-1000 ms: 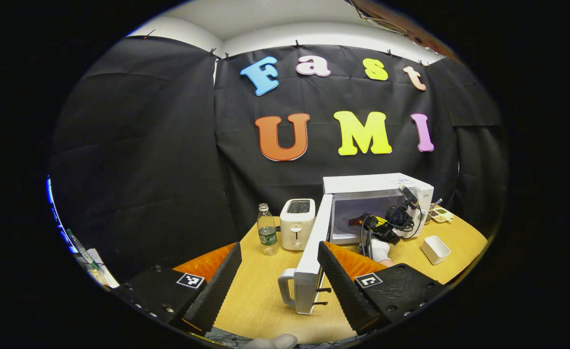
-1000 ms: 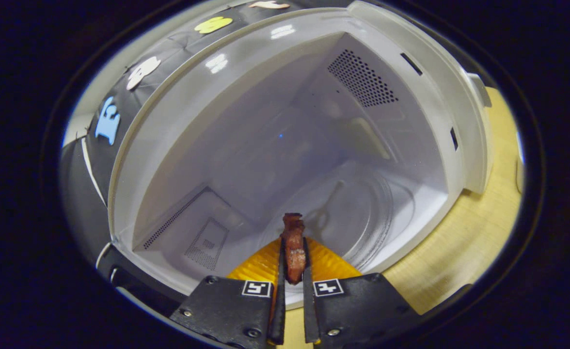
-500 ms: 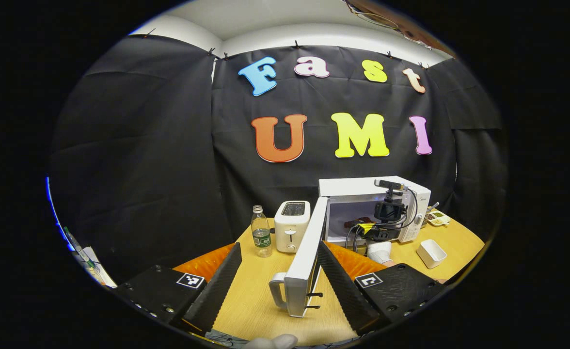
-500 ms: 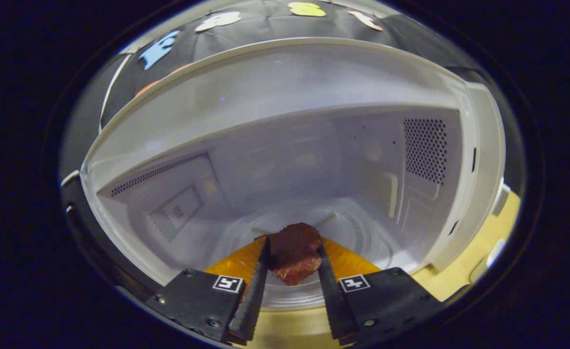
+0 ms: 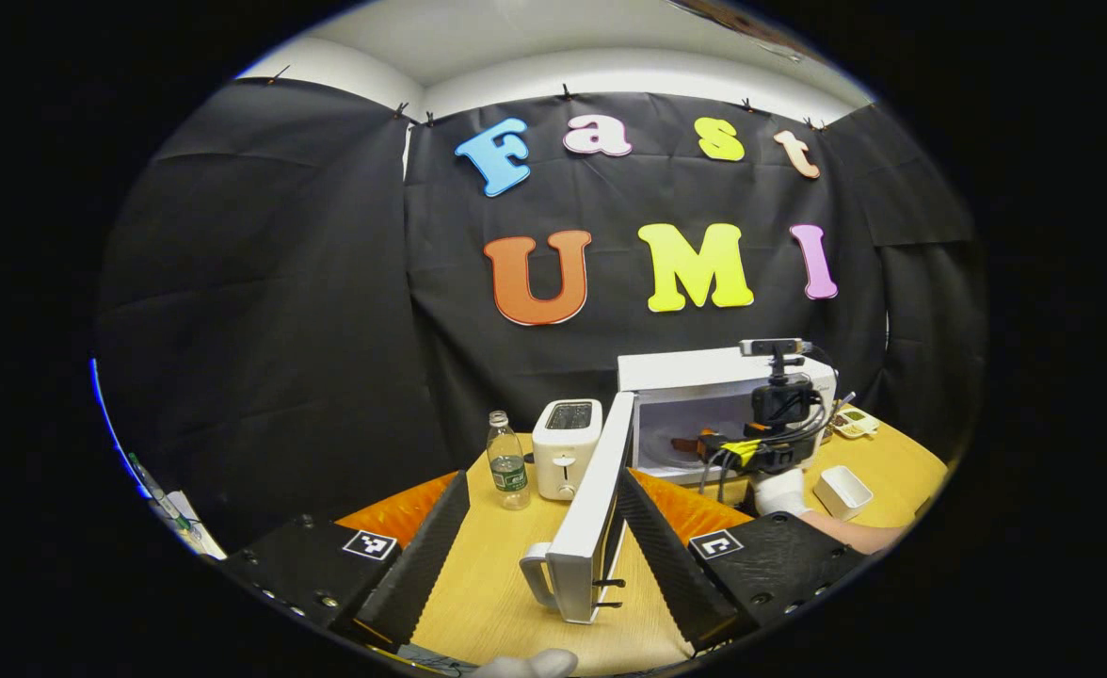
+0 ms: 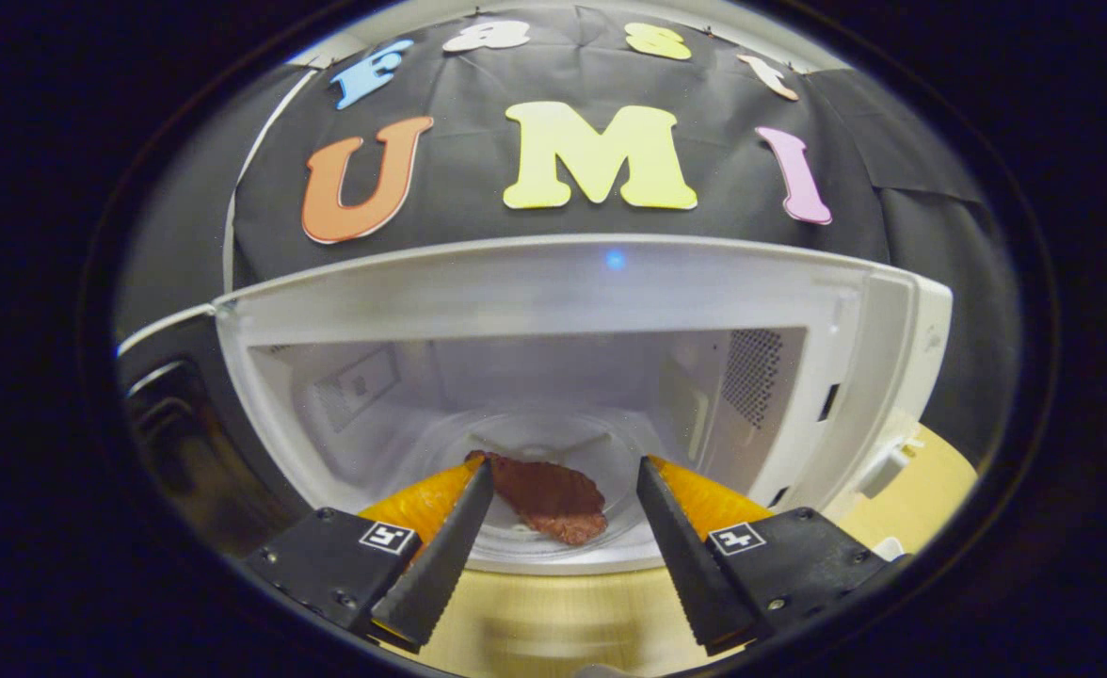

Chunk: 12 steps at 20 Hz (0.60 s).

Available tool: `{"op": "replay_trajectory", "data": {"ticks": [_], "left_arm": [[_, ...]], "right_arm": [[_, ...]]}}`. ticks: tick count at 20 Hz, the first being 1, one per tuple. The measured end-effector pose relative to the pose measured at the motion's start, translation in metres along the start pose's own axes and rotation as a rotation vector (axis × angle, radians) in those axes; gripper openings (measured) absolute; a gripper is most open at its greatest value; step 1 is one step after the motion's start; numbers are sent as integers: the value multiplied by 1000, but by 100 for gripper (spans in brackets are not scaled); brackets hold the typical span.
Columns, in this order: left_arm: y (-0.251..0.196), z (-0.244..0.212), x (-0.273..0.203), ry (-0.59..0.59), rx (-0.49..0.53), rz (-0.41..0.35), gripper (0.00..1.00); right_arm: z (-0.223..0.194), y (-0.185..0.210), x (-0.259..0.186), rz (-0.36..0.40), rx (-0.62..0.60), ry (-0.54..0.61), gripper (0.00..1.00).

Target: Open the microwave oven with the left hand, put the food in, and close the microwave oven.

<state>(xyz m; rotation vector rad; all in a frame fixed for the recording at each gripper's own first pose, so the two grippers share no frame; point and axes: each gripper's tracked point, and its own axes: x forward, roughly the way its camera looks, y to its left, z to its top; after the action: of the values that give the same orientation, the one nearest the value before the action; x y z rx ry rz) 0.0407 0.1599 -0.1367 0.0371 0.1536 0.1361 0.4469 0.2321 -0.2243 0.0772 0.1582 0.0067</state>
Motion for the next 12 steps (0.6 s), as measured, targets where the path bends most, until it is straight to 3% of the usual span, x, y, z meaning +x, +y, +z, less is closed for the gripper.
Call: {"op": "replay_trajectory", "data": {"ticks": [7,8,9,10,12], "left_arm": [[30,14,-6,-33,-7,37,96],[34,15,-6,-33,-11,40,88],[38,13,-5,-32,-15,42,88],[41,13,-5,-34,-17,40,97],[46,9,-4,-32,-15,40,97]], "right_arm": [[97,-17,-149,123,-158,-65,98],[110,-22,-171,134,-170,-75,98],[120,-28,-194,145,-186,-83,98],[133,-40,-216,137,-194,-97,98],[140,-59,-254,135,-165,-86,96]]}}
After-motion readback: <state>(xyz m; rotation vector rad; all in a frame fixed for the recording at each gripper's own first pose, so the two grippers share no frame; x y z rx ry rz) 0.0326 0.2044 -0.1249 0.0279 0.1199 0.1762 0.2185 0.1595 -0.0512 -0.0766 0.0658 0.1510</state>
